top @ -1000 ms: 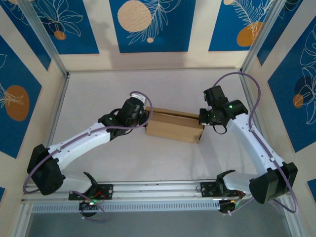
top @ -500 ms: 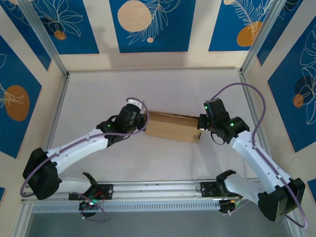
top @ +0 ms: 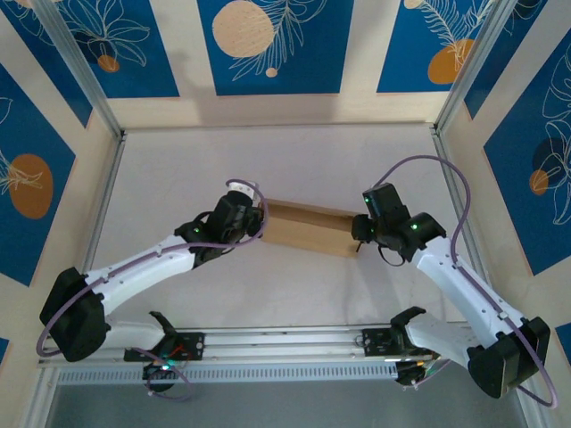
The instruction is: Fold the paper box
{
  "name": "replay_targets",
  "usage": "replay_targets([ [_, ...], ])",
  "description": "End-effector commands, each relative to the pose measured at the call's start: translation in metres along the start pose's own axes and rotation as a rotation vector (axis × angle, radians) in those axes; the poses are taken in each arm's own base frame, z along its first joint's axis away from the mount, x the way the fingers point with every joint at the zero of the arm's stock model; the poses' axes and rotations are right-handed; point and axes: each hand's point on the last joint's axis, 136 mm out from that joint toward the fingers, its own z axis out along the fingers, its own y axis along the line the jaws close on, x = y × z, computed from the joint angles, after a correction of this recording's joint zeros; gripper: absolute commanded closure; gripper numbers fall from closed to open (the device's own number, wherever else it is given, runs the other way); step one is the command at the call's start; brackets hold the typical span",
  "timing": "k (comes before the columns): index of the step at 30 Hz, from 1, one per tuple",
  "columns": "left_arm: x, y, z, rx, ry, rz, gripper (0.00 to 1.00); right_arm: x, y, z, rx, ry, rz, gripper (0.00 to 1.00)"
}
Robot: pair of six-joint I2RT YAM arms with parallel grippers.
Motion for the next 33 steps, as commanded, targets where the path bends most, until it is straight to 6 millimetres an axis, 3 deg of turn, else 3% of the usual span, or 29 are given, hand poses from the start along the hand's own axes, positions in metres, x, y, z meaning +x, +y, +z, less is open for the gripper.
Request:
replay_targets([
  [1, 0.029, 0.017, 0.005, -0.082, 0.107, 0.033, 1.0, 0.008, 0.016, -0.014, -0.104, 0.043, -0.037, 0.52],
  [4, 0.028, 0.017, 0.006, -0.089, 0.112, 0.039, 1.0, 0.008, 0.022, -0.024, -0.152, 0.029, -0.058, 0.29],
  [7, 0.029, 0.016, 0.007, -0.09, 0.12, 0.041, 1.0, 0.008, 0.031, -0.036, -0.229, 0.006, -0.105, 0.15],
  [14, 0.028, 0.017, 0.007, -0.099, 0.124, 0.044, 1.0, 0.002, 0.051, -0.066, -0.445, -0.035, -0.131, 0.09],
  [17, 0.029, 0.018, 0.007, -0.101, 0.127, 0.045, 1.0, -0.003, 0.053, -0.078, -0.506, -0.049, -0.113, 0.11],
  [19, 0.029, 0.018, 0.008, -0.102, 0.127, 0.044, 1.0, -0.011, 0.047, -0.083, -0.509, -0.068, -0.043, 0.2],
  [26, 0.031, 0.018, 0.009, -0.101, 0.133, 0.045, 1.0, -0.014, 0.004, -0.063, -0.329, 0.008, 0.43, 0.51],
  [33, 0.031, 0.017, 0.01, -0.097, 0.134, 0.046, 1.0, -0.013, 0.003, -0.046, -0.326, 0.066, 0.517, 0.57],
])
